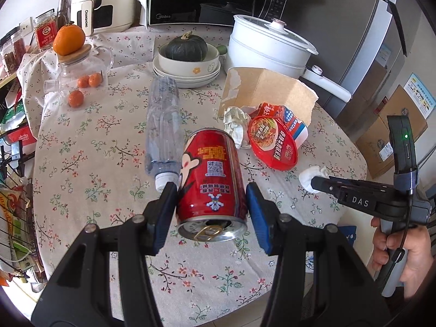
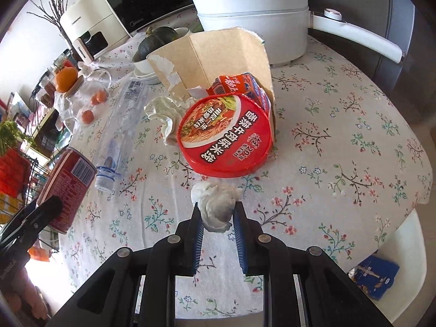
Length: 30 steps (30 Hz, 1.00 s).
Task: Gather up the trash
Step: 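Carry the red can and white tissue over the white bin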
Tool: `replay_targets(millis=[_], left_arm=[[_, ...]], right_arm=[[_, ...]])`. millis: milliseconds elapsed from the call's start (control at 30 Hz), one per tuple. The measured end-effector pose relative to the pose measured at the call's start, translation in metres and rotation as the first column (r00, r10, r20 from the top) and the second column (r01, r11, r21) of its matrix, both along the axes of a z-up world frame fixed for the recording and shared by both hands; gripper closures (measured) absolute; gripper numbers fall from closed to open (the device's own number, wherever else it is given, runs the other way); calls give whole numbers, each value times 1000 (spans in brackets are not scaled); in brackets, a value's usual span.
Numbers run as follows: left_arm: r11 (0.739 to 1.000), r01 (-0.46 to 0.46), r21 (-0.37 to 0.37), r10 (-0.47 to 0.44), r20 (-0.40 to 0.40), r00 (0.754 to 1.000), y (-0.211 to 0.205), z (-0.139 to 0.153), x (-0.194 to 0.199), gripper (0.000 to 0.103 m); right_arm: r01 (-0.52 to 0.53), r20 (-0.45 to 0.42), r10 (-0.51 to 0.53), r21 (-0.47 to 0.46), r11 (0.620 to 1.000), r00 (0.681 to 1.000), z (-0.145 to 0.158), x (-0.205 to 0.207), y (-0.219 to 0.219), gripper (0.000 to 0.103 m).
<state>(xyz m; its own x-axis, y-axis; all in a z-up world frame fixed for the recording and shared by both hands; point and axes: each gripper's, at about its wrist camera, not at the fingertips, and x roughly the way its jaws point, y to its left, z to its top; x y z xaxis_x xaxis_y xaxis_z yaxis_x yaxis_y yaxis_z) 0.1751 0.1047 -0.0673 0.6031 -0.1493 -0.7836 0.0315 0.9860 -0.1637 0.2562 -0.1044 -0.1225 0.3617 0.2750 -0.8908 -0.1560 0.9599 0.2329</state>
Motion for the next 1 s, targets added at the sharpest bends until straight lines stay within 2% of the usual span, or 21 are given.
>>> replay_targets(millis=[567,1000], left_arm=[[988,154,16,-154,10,988,-90,-1,0,49],[960,278,-6,-278,-10,960,-161,-11,-9,49]], right_arm=[[103,12,-103,-52,993,995,15,-28,-92,81],[195,5,-195,-89,977,981,13,-55,-169,81]])
